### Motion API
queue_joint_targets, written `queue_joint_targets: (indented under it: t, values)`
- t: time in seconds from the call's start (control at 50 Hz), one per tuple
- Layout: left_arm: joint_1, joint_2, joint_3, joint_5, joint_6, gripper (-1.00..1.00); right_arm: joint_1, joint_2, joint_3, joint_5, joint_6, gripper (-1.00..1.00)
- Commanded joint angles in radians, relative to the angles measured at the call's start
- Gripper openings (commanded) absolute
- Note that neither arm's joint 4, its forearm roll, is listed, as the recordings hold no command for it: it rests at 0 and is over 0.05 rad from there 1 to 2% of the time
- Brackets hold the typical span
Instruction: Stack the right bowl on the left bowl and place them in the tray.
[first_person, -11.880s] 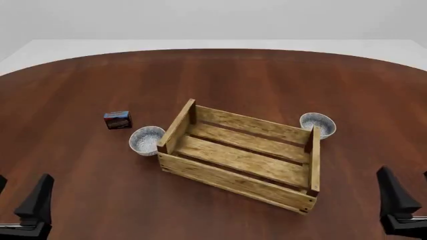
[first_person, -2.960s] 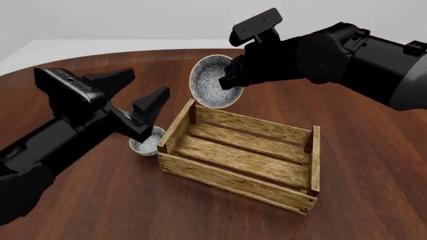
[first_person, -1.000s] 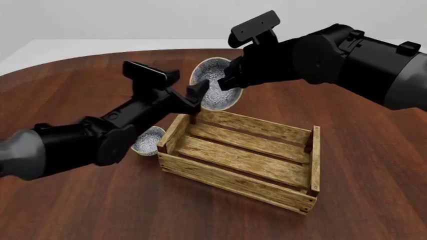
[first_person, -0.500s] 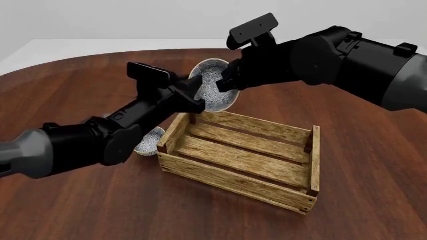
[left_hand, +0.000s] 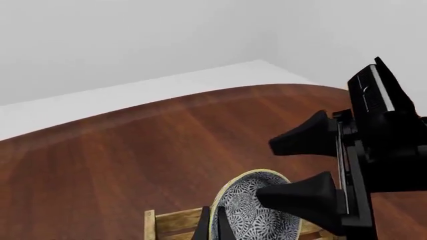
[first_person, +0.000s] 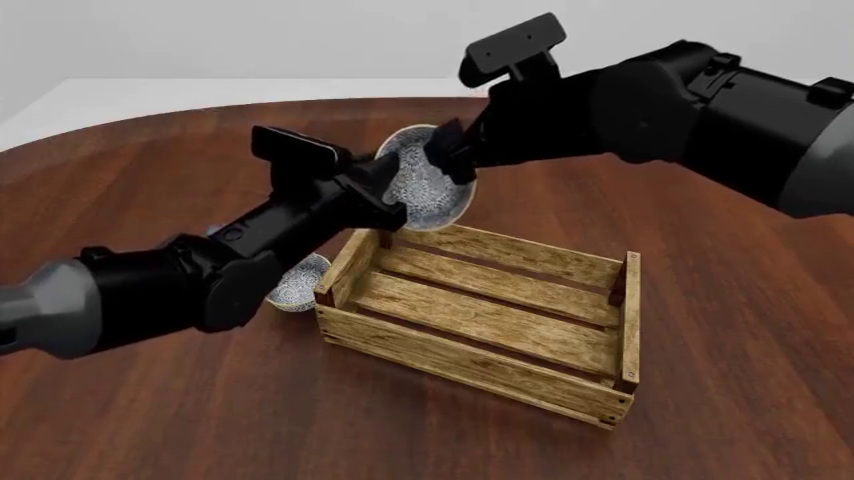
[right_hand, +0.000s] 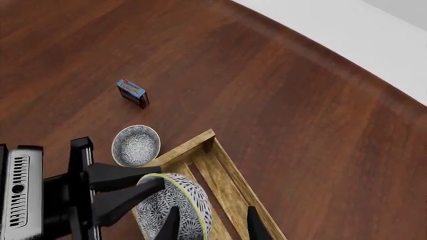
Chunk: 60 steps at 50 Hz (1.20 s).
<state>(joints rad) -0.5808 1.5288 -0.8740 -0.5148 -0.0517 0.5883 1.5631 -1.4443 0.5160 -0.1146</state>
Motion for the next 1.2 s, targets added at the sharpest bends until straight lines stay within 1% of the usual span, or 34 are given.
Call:
queue_joint_targets:
  t: [0.02, 0.12, 0.3, 0.34, 0.38, 0.52, 0.62, 0.72, 0.84, 1.1, 1.2]
  values:
    - [0.015, -0.017, -0.022, 0.027, 0.012, -1.0, 0.012, -0.103, 0.061, -0.028, 0.009, 1.0]
    - [0.029, 0.01, -0.047, 0.028, 0.011, -1.0, 0.015, -0.115, 0.066, -0.027, 0.007, 1.0]
    - [0.072, 0.081, -0.119, 0.048, 0.024, -1.0, 0.018, -0.121, 0.069, -0.027, 0.008, 1.0]
    - [0.075, 0.085, -0.125, 0.051, 0.017, -1.0, 0.019, -0.122, 0.071, -0.027, 0.009, 1.0]
    - [0.089, 0.093, -0.132, 0.052, 0.025, -1.0, 0.018, -0.122, 0.07, -0.027, 0.008, 1.0]
    - [0.088, 0.047, -0.093, 0.054, 0.021, -1.0, 0.011, -0.117, 0.061, -0.026, 0.011, 1.0]
    - [0.099, 0.0, -0.069, 0.069, 0.044, -1.0, 0.007, -0.123, 0.06, -0.024, 0.008, 1.0]
    - [0.128, -0.028, -0.063, 0.092, 0.063, -1.0, 0.004, -0.126, 0.058, -0.023, 0.008, 1.0]
    - [0.138, -0.062, -0.051, 0.112, 0.06, -1.0, 0.0, -0.129, 0.059, -0.024, 0.003, 1.0]
    - [0.188, -0.154, -0.01, 0.169, 0.078, -1.0, -0.003, -0.136, 0.063, -0.024, 0.0, 1.0]
    - [0.199, -0.188, 0.009, 0.199, 0.068, -1.0, -0.003, -0.136, 0.064, -0.024, -0.001, 1.0]
